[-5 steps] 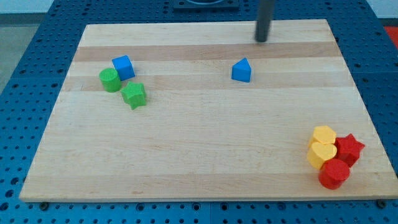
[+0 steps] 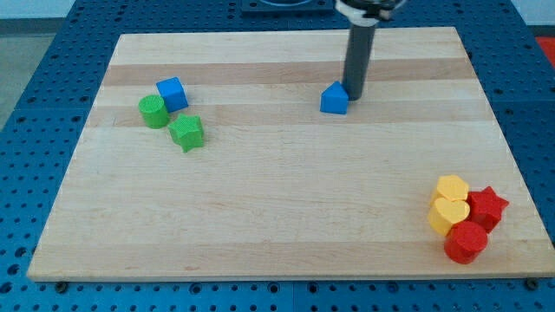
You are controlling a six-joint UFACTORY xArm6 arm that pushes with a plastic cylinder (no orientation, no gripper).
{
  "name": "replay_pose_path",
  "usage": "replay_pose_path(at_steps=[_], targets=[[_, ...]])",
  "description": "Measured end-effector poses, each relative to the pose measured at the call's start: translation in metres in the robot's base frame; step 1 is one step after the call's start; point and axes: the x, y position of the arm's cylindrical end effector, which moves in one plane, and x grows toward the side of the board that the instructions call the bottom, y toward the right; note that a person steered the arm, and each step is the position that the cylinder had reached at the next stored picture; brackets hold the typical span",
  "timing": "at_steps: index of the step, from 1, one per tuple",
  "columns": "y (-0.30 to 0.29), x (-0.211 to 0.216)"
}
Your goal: Place the triangle diagonal bottom right to the green star
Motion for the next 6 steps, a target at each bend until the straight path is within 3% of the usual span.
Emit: replay_pose_path(at_steps=[3,4,6], targets=[[-0.12,0.041],[-0.132,0.047],[-0.058,0.067]])
